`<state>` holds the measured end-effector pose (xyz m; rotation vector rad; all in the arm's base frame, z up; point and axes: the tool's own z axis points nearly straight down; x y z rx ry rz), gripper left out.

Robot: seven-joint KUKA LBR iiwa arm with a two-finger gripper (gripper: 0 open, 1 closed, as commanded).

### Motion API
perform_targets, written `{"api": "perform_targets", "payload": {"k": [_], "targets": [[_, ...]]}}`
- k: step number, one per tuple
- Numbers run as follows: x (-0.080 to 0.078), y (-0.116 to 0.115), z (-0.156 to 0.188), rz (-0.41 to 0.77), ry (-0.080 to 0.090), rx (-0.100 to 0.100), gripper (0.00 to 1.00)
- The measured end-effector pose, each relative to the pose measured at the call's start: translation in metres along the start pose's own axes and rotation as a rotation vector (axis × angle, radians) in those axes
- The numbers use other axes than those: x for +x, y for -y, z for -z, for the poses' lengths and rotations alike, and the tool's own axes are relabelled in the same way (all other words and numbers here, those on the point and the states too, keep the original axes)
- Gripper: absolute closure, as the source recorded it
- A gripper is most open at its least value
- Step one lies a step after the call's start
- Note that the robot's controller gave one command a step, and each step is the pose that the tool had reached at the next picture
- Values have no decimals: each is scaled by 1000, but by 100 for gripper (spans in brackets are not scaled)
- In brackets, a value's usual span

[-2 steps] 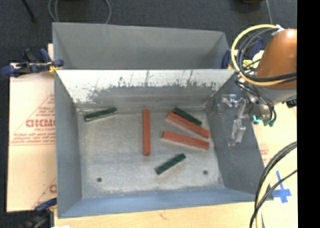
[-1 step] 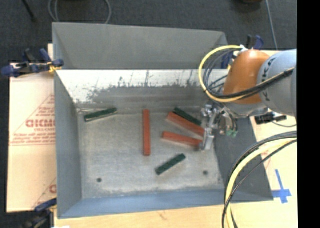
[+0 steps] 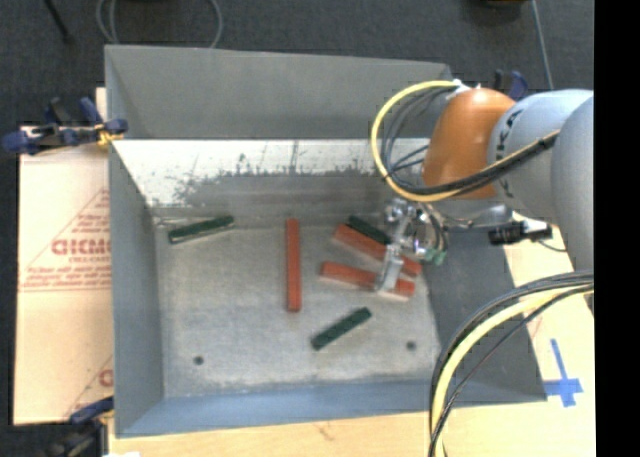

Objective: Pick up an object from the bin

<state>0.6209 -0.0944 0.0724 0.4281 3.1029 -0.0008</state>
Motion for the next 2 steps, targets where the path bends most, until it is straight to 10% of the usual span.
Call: {"api": "perform_targets", "payload": {"k": [1, 2], "targets": [[-1, 1, 4, 3, 0, 1, 100], [-3, -7, 152, -22, 5, -1, 100]]}}
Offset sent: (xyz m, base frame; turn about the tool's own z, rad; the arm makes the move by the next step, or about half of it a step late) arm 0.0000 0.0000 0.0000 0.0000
